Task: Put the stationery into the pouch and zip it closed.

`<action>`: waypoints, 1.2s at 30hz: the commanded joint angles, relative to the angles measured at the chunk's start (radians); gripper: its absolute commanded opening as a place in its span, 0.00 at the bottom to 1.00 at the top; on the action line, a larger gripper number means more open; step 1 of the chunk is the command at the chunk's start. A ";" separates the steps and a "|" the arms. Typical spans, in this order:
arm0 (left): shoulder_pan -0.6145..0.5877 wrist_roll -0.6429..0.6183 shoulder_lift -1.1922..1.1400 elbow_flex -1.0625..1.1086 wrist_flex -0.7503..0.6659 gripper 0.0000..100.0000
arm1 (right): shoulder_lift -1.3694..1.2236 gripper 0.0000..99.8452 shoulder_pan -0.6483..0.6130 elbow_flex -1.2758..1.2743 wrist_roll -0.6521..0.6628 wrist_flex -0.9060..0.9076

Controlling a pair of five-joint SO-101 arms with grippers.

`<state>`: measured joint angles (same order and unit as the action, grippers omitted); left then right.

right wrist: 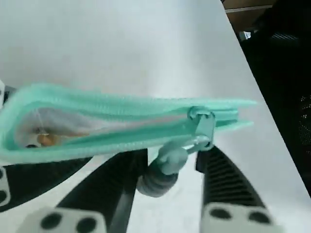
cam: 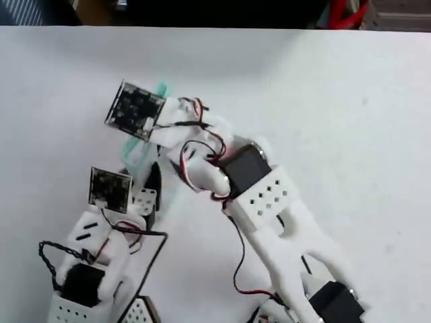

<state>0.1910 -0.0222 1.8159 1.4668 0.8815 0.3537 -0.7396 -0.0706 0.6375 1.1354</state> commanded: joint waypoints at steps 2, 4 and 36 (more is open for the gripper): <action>0.005 0.005 0.010 -0.009 -0.032 0.02 | 0.036 0.03 0.004 0.006 -0.002 -0.059; 0.005 0.005 0.010 -0.009 -0.032 0.02 | 0.071 0.02 -0.030 0.000 0.000 -0.035; 0.005 0.051 0.010 -0.011 -0.028 0.02 | 0.232 0.02 -0.512 -0.169 0.103 0.446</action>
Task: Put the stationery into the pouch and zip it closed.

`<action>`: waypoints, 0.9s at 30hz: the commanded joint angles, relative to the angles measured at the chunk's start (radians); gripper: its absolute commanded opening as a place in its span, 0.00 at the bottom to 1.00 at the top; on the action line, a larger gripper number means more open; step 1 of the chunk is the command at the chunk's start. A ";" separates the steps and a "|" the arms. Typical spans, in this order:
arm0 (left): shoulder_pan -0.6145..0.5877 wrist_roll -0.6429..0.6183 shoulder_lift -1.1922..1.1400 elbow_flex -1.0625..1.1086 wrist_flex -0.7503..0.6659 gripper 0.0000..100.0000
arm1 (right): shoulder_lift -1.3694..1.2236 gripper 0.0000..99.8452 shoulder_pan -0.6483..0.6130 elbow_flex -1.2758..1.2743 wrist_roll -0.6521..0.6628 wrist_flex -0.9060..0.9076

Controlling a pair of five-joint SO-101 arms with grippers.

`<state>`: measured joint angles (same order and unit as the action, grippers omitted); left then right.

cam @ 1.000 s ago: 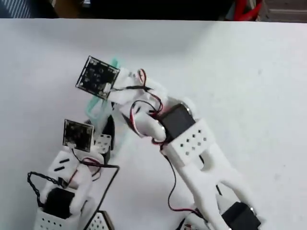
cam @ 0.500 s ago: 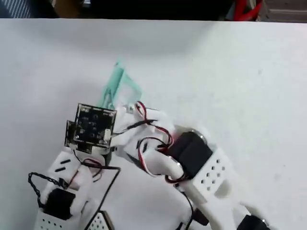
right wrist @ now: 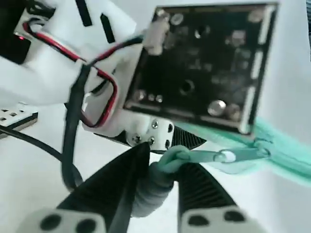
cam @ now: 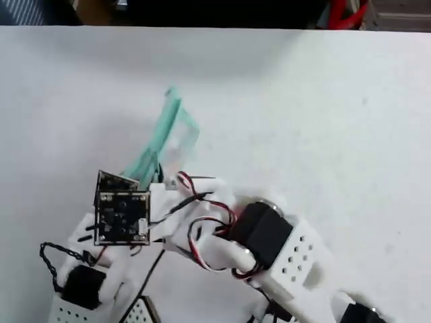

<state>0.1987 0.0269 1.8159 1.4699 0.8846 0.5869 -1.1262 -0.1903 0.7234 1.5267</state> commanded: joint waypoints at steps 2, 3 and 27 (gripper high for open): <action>-0.002 0.002 0.010 -0.014 -0.029 0.02 | 0.002 0.02 -0.113 -0.048 0.018 0.067; -0.002 0.002 0.010 -0.014 -0.029 0.02 | 0.013 0.02 -0.102 -0.031 0.018 0.087; 0.077 0.068 0.010 -0.058 0.032 0.02 | -0.153 0.30 0.378 0.532 0.262 0.145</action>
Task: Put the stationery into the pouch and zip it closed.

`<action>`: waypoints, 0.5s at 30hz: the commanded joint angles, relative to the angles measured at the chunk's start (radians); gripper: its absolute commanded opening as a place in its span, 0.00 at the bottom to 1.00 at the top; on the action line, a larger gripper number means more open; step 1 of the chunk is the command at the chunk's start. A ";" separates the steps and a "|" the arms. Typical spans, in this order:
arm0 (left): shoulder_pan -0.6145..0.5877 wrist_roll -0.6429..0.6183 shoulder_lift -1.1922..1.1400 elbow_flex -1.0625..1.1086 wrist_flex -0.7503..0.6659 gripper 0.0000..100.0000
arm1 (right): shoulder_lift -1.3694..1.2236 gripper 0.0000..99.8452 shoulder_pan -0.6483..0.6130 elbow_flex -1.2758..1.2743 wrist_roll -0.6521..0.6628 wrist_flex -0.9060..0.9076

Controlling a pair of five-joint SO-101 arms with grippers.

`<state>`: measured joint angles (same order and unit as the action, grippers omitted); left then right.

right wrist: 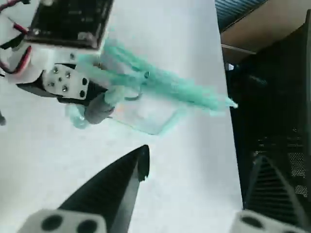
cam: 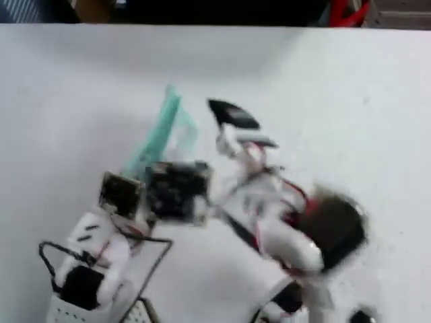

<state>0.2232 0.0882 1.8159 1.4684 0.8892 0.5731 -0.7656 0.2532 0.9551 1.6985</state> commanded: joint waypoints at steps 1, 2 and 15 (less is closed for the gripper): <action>0.061 0.006 0.010 -0.057 0.038 0.02 | -0.174 0.30 0.019 0.115 0.064 -0.008; 0.062 0.008 0.010 -0.057 0.046 0.02 | -0.206 0.30 0.019 0.141 0.097 0.016; 0.062 0.061 0.012 -0.063 0.043 0.02 | -0.404 0.30 -0.074 0.216 0.235 0.016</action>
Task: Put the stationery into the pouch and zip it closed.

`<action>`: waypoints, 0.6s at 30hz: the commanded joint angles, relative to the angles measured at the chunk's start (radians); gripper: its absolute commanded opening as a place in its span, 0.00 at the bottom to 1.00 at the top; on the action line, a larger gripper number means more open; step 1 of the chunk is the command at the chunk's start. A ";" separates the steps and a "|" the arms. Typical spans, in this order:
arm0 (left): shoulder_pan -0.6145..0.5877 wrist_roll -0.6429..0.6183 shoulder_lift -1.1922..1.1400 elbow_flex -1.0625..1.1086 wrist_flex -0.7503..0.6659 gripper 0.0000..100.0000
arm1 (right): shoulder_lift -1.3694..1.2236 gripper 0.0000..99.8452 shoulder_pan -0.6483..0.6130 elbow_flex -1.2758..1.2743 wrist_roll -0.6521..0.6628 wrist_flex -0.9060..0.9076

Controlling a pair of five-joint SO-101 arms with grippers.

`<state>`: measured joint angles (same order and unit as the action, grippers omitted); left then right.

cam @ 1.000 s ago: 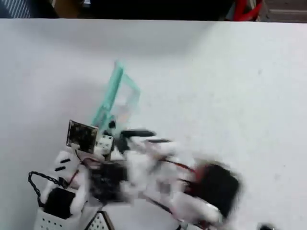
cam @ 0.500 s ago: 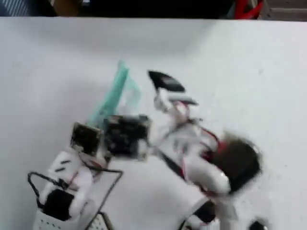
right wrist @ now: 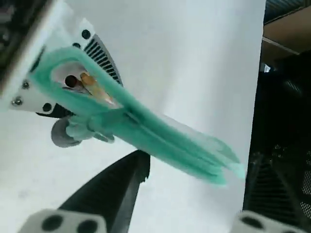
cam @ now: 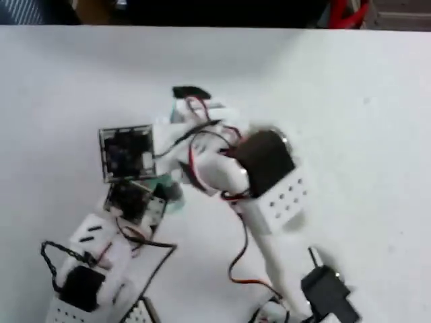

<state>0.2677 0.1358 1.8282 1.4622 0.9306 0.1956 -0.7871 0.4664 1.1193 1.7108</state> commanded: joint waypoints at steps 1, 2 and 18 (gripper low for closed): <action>0.018 0.014 -0.001 -0.057 0.002 0.02 | -0.038 0.30 -0.056 -0.015 0.092 0.004; 0.018 0.014 -0.001 -0.057 0.002 0.02 | -0.047 0.28 -0.056 -0.029 0.114 0.004; -0.101 -0.169 -0.001 -0.281 0.233 0.28 | 0.004 0.02 0.084 -0.146 -0.101 0.002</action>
<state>0.2340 0.0483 1.8205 1.3195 1.0871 0.1803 -0.7365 0.3207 1.1960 1.7108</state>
